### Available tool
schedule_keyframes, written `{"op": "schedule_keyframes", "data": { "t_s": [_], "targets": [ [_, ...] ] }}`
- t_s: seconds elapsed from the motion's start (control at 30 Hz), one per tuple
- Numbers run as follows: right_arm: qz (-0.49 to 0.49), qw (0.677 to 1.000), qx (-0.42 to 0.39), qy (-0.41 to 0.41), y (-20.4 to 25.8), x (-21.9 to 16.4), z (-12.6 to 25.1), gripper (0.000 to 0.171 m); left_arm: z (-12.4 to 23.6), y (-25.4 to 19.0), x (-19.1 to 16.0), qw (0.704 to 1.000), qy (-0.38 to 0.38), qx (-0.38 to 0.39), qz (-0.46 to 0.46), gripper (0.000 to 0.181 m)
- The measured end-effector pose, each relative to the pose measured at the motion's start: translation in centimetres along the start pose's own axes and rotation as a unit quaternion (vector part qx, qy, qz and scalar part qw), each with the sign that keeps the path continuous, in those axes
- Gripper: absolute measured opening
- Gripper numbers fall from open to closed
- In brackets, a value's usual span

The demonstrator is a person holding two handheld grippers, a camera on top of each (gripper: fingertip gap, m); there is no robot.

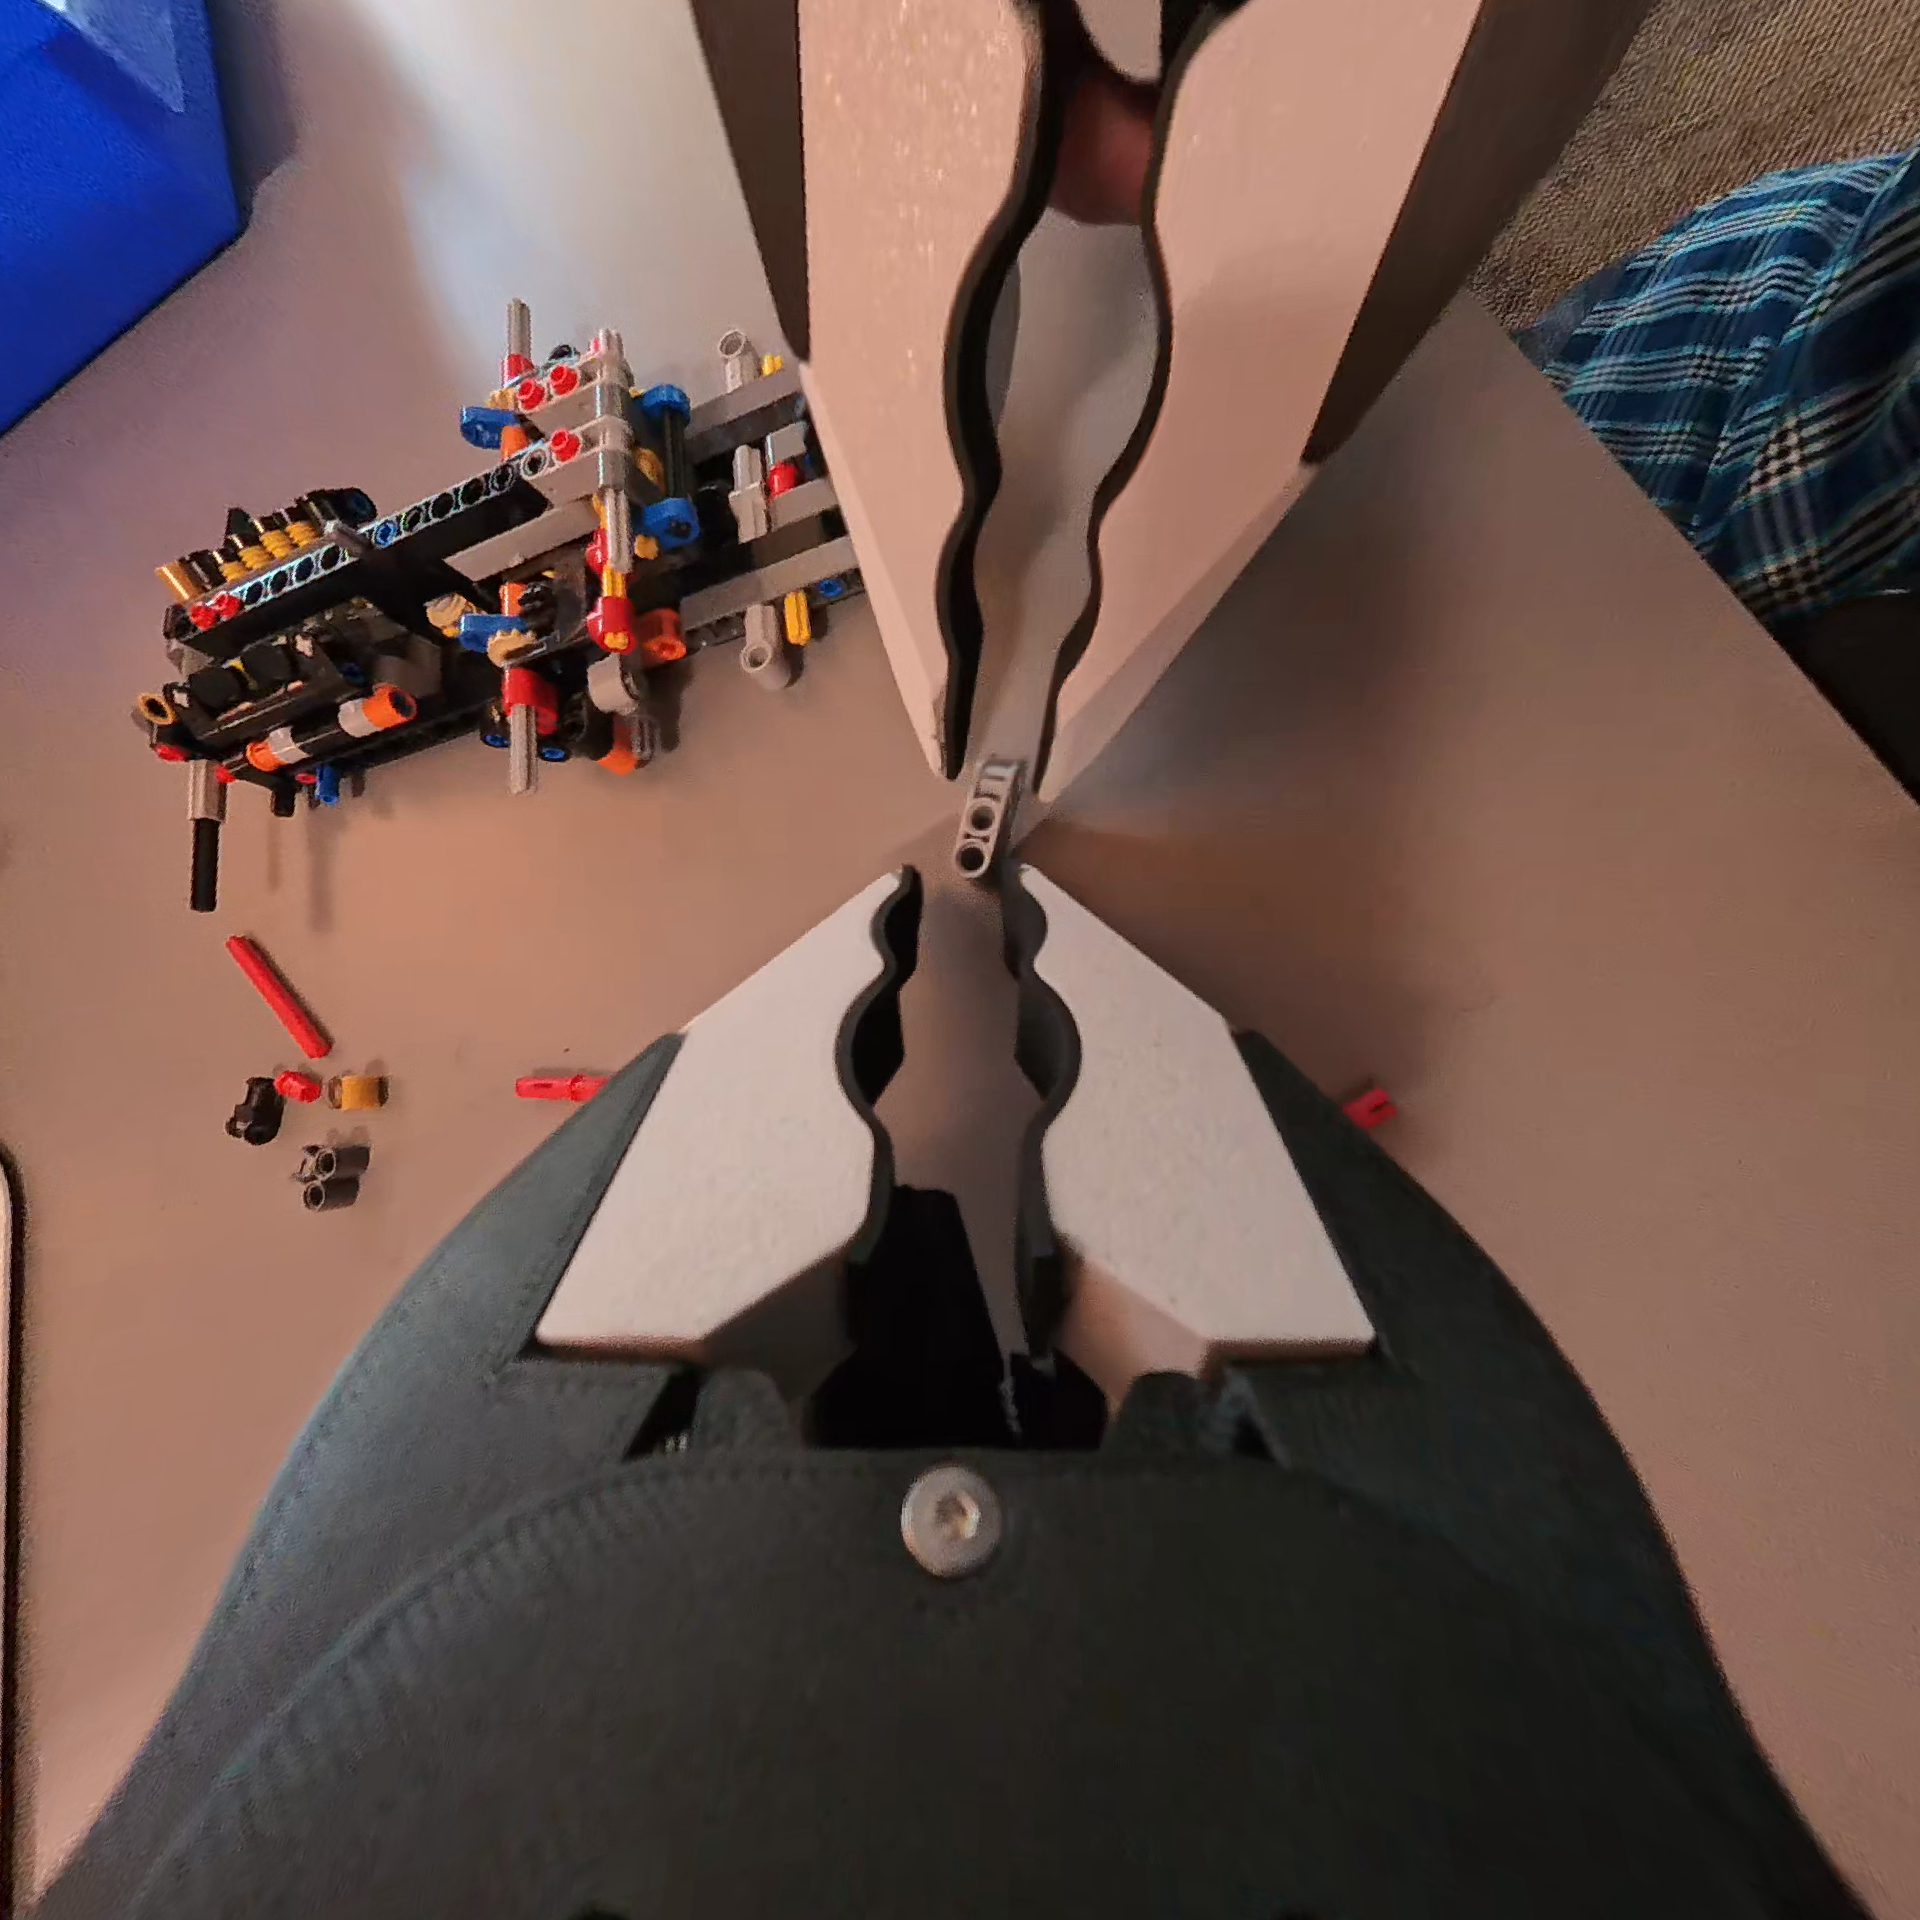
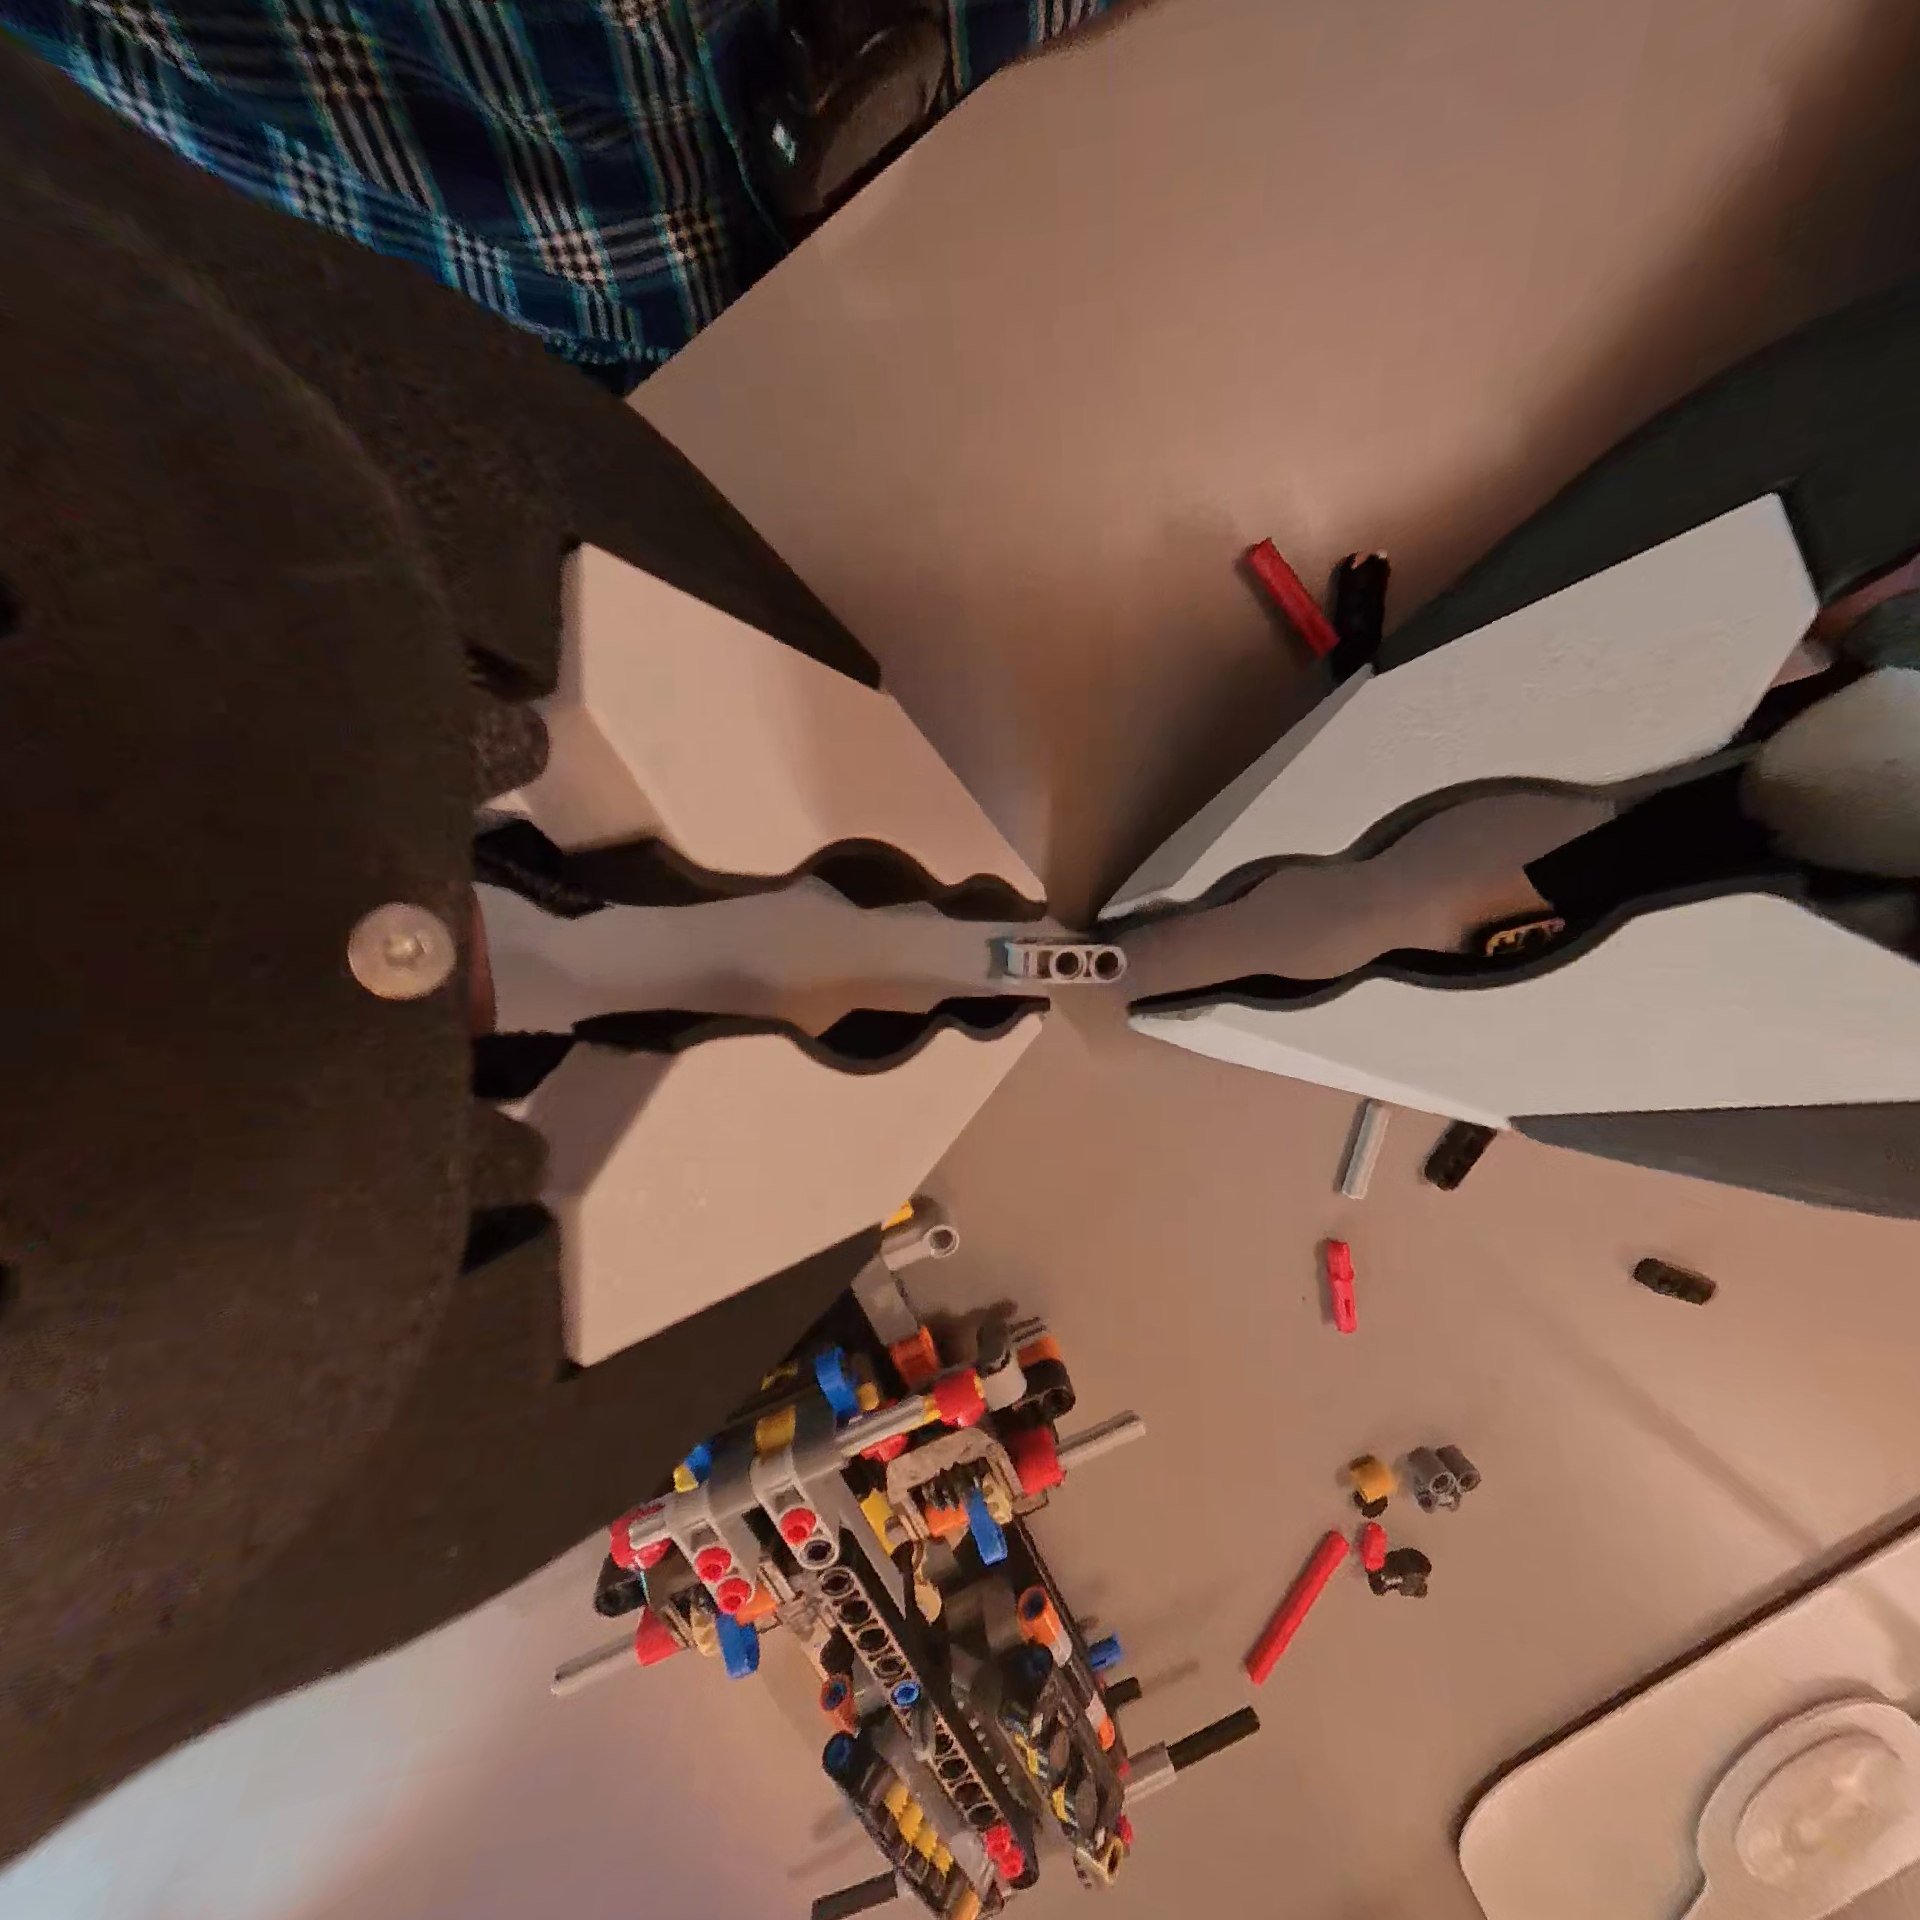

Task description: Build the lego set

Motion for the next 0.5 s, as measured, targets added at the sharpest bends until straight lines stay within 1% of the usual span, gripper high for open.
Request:
{"op": "schedule_keyframes", "data": {
  "t_s": [0.13,0.23,0.37,0.43,0.5],
  "targets": [
    [-0.018,1.000,0.004,-0.023,-0.3,0.3,1.0,0.013,0.4,0.3,-0.1,1.000,-0.003,-0.005,0.009,0.021],
    [-0.023,0.999,-0.008,-0.045,-1.5,1.1,2.5,0.012,1.0,1.0,-0.3,1.000,-0.010,0.006,0.024,0.021],
    [-0.015,0.998,-0.028,-0.063,-5.4,3.5,4.1,0.009,1.6,2.5,-1.2,0.998,-0.003,0.044,0.038,0.020],
    [-0.007,0.998,-0.029,-0.053,-8.0,4.7,3.8,0.007,1.9,3.2,-1.6,0.997,0.001,0.061,0.041,0.020],
    [0.003,1.000,-0.017,-0.024,-10.4,5.6,2.8,0.004,2.1,3.9,-1.9,0.996,0.002,0.077,0.044,0.020]
  ]
}}
Point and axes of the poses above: each gripper's, where its closed fingertips meet, z back along the fingers, x out of its top, y = z × x across the jaws, the point moved 4 cm from there along z, back along the fingers, and after that the axes turned 15 degrees about x, right-handed, at the moved point
